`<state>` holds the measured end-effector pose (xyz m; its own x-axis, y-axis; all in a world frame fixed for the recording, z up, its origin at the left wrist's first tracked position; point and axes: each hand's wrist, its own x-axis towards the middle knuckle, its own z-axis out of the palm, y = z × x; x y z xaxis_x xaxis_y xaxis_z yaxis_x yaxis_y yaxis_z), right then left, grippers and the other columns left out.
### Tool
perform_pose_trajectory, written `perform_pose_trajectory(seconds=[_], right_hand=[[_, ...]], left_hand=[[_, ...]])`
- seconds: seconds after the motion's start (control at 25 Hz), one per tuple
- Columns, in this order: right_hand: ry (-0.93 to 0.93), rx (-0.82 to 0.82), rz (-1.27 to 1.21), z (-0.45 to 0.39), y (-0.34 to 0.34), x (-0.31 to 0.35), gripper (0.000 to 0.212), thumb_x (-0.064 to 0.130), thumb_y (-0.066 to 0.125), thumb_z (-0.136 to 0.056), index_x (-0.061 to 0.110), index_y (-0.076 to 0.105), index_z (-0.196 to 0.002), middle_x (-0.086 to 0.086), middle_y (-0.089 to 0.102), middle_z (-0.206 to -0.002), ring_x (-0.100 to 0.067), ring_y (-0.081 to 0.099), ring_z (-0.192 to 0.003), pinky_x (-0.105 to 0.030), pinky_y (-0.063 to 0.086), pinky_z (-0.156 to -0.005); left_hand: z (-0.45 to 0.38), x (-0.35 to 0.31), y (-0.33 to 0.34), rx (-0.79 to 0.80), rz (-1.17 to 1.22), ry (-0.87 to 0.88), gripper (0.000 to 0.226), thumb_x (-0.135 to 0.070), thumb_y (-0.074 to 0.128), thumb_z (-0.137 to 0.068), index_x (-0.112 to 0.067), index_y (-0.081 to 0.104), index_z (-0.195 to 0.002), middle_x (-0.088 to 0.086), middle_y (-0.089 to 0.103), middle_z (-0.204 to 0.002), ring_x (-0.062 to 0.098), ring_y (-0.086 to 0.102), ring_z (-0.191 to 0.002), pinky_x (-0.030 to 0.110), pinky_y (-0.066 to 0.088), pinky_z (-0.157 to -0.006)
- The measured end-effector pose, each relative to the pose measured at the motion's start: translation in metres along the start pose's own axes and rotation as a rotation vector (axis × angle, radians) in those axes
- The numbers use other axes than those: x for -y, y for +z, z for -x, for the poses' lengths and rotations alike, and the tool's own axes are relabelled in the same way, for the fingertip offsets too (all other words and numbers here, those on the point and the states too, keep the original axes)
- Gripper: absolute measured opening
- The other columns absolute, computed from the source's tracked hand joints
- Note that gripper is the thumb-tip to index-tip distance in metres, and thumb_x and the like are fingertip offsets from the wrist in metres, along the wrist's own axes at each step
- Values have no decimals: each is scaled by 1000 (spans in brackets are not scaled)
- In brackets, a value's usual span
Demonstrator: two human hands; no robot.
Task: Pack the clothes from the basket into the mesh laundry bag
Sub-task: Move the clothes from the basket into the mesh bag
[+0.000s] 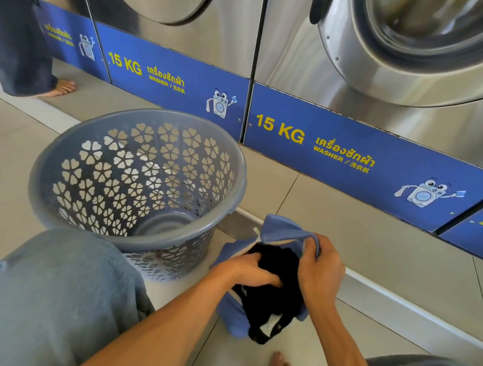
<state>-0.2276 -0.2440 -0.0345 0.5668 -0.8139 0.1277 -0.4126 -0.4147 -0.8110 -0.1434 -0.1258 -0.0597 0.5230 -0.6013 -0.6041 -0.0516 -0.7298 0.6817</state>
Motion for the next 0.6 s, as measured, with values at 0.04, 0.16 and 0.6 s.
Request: perform_pose_trajectory(seconds=[0.04, 0.16, 0.6], right_hand=[[-33, 14, 1, 0, -1, 2, 20, 25, 47, -96, 20, 67, -99, -4, 69, -79, -28, 63, -76, -37, 51, -68], [-132, 52, 44, -2, -2, 2, 21, 29, 49, -96, 23, 68, -102, -1, 70, -74, -24, 64, -68, -39, 55, -63], [-35, 97, 68, -16, 0, -3, 22, 30, 49, -96, 21, 63, -82, 3, 61, -67, -21, 57, -64, -28, 39, -51]], left_hand=[[-2, 3, 4, -96, -33, -28, 56, -44, 59, -90, -18, 52, -139, 9, 59, -138, 30, 55, -126, 37, 44, -106], [-8, 15, 6, -249, -69, -168, 47, -38, 44, -99, -9, 59, -133, 17, 61, -136, 35, 56, -125, 36, 45, -99], [8, -34, -1, -37, -188, -81, 24, -21, 58, -89, -3, 69, -100, 12, 69, -77, 21, 66, -59, 30, 59, -55]])
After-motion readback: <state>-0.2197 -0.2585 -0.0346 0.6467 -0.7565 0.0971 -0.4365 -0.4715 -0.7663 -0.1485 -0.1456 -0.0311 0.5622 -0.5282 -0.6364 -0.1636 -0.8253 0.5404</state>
